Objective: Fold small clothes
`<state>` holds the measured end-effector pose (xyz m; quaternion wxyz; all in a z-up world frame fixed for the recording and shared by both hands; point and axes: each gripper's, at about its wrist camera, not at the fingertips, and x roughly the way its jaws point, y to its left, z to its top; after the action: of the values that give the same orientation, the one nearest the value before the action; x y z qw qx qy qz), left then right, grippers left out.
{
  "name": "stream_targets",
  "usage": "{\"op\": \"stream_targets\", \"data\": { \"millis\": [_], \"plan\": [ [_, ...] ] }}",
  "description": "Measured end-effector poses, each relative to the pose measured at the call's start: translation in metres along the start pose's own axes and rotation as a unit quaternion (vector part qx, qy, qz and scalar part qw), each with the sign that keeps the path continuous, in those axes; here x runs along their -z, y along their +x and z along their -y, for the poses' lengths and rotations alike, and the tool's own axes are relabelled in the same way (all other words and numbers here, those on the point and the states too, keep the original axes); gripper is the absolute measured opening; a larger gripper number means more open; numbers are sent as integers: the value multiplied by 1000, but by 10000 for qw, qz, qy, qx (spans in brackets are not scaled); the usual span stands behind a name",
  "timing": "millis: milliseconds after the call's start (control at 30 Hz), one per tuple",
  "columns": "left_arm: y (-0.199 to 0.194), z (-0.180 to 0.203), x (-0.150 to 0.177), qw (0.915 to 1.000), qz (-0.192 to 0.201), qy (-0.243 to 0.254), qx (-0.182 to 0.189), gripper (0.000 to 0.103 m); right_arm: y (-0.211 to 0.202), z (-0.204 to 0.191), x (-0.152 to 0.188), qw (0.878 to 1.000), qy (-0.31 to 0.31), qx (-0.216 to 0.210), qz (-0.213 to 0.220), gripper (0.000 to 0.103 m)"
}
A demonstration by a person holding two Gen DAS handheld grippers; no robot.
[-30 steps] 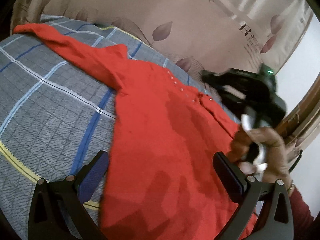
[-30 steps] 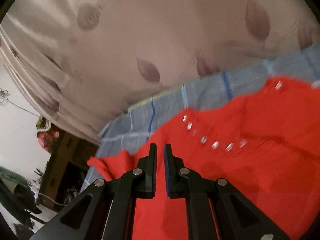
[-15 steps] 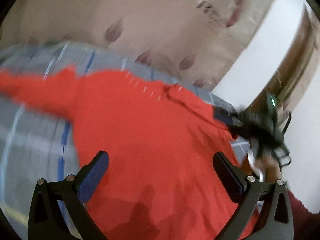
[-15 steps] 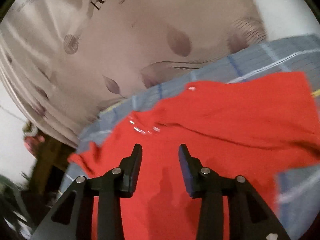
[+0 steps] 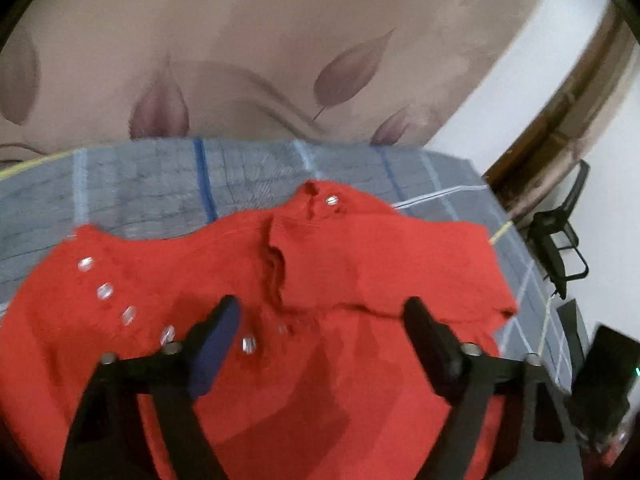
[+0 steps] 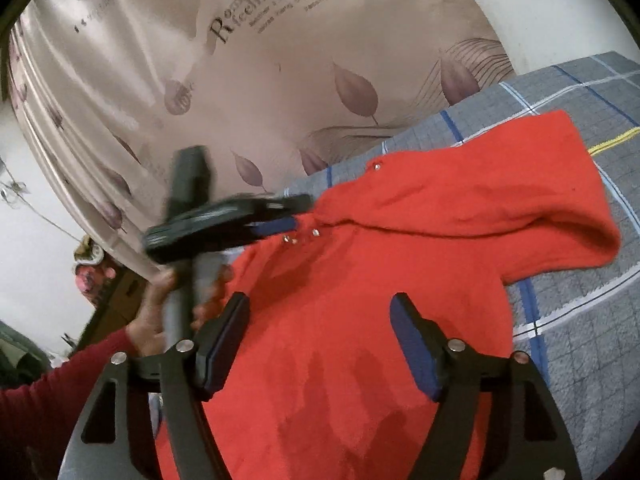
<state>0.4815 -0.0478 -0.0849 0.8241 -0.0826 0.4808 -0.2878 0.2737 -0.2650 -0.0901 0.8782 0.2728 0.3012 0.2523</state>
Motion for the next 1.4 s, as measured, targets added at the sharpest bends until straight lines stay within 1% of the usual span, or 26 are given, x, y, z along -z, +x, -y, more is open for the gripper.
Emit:
{"op": "stream_targets", "data": {
  "millis": [100, 167, 200, 233, 267, 300, 333, 367, 433, 467, 500, 533, 600, 667, 733, 800, 900, 1000, 1033, 1100, 1200, 1267, 1333, 1400],
  "plan": [
    [18, -2, -8, 9999, -113, -46, 63, 73, -7, 11, -1, 9993, 269, -195, 147, 77],
    [24, 1, -10, 9997, -91, 0, 227, 65, -13, 23, -2, 9975, 561, -337, 264, 79],
    [27, 2, -12, 9995, -100, -25, 314, 43, -15, 28, -2, 9963, 703, -397, 309, 79],
    [30, 1, -13, 9993, -151, -108, 311, 11, -17, 34, -2, 9948, 849, -425, 364, 81],
    [33, -1, -15, 9992, -174, -225, 292, 5, -20, 41, -2, 9929, 1023, -431, 437, 81],
    [31, -3, -16, 9988, -69, -345, 333, 5, -22, 46, -2, 9910, 1154, -466, 487, 81],
    [26, 0, -16, 9988, 72, -360, 319, 5, -23, 51, -1, 9891, 1280, -494, 532, 81],
    [19, 3, -16, 9987, 216, -363, 283, 5, -25, 55, 0, 9872, 1396, -516, 573, 81],
    [-1, 9, -13, 9970, 543, -428, 357, 5, -30, 61, 1, 9835, 1568, -561, 707, 81],
    [-11, 13, -12, 9959, 677, -437, 414, 5, -33, 62, 2, 9819, 1611, -595, 803, 83],
    [-27, 18, -9, 9938, 904, -415, 499, 5, -35, 64, 2, 9807, 1642, -635, 855, 85],
    [-37, 21, -6, 9929, 1001, -418, 488, 5, -37, 66, 2, 9792, 1696, -676, 884, 88],
    [-57, 27, -1, 9908, 1185, -410, 516, 5, -37, 68, 1, 9765, 1807, -762, 889, 88],
    [-80, 31, 7, 9894, 1373, -319, 351, 5, -36, 67, -1, 9765, 1826, -789, 824, 90],
    [-100, 26, 14, 9873, 1544, -339, 144, 5, -34, 64, -3, 9779, 1795, -766, 747, 90],
    [-120, 9, 22, 9848, 1662, -509, -7, 5, -36, 60, -5, 9793, 1733, -729, 745, 90],
    [-147, -25, 38, 9783, 1852, -878, -293, 5, -41, 59, -8, 9799, 1694, -695, 793, 90],
    [-163, -64, 57, 9693, 1960, -1392, -509, 5, -47, 66, -11, 9773, 1786, -688, 910, 90],
    [-166, -81, 65, 9653, 1964, -1623, -566, 5, -49, 69, -14, 9761, 1836, -668, 955, 90],
    [-163, -104, 78, 9608, 1890, -1926, -640, 5, -51, 74, -18, 9759, 1851, -571, 1001, 90],
    [-157, -118, 95, 9595, 1806, -2069, -620, 5, -48, 77, -25, 9768, 1846, -442, 988, 90],
    [-153, -121, 100, 9610, 1750, -2045, -628, 5, -40, 74, -33, 9819, 1685, -298, 818, 90],
    [-146, -118, 102, 9615, 1724, -2038, -660, 5, -28, 67, -46, 9887, 1356, 82, 630, 90],
    [-147, -121, 105, 9600, 1721, -2131, -571, 5, -15, 62, -56, 9926, 1053, 415, 432, 89]
  ]
}}
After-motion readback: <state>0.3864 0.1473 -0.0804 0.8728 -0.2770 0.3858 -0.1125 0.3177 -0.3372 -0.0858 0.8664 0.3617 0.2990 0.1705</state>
